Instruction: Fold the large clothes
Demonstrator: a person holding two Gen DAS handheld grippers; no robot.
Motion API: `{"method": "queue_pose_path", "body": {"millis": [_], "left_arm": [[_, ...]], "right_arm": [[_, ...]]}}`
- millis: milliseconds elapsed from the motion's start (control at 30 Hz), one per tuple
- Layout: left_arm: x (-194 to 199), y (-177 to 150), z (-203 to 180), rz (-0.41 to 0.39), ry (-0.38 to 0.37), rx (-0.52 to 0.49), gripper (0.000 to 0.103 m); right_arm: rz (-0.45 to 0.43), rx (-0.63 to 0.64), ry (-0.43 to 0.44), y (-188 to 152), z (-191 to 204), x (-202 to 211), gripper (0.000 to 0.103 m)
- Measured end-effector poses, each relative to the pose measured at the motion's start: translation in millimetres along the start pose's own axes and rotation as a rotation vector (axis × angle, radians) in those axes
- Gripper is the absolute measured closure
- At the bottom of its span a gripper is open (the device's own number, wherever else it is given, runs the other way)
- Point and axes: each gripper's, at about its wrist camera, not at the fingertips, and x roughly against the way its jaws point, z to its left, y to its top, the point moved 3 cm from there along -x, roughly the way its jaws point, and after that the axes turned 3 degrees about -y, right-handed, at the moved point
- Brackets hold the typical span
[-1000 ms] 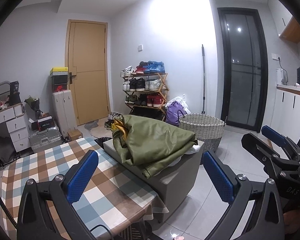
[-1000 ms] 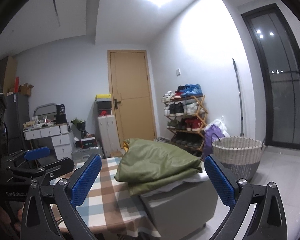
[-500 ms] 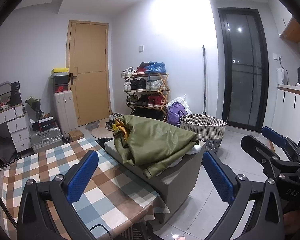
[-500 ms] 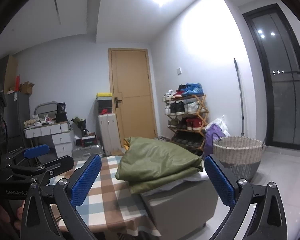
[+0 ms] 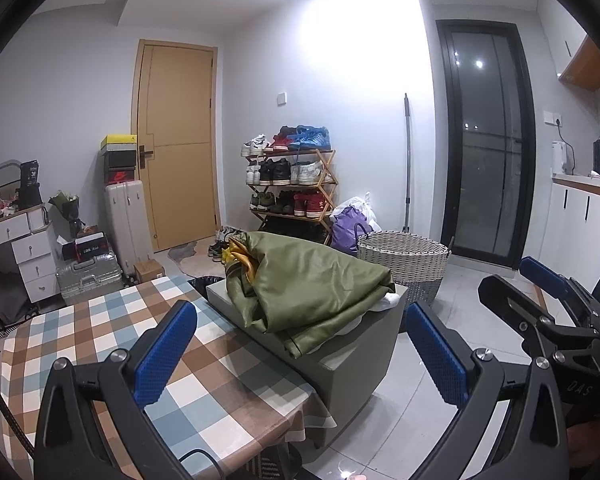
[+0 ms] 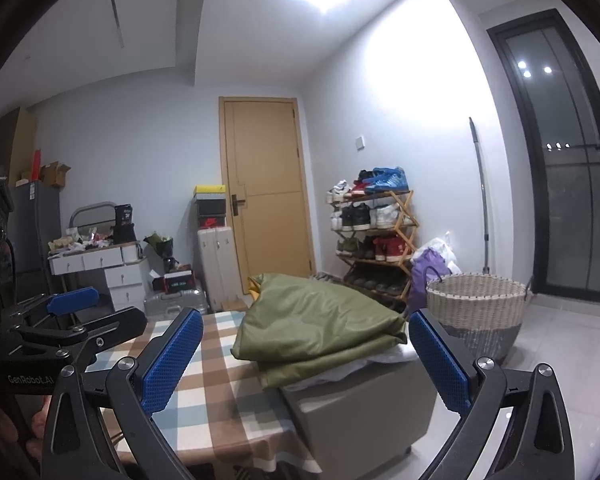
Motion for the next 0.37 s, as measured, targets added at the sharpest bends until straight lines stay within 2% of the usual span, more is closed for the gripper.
{"method": "queue_pose_path", "body": {"millis": [367], "left_arm": [[-1.2, -1.8, -1.0, -0.004, -0.006, 0.006, 0.001]], "right_arm": [[-0.006, 0.019, 0.009, 1.2, 4.7, -0.8, 0.000]]}}
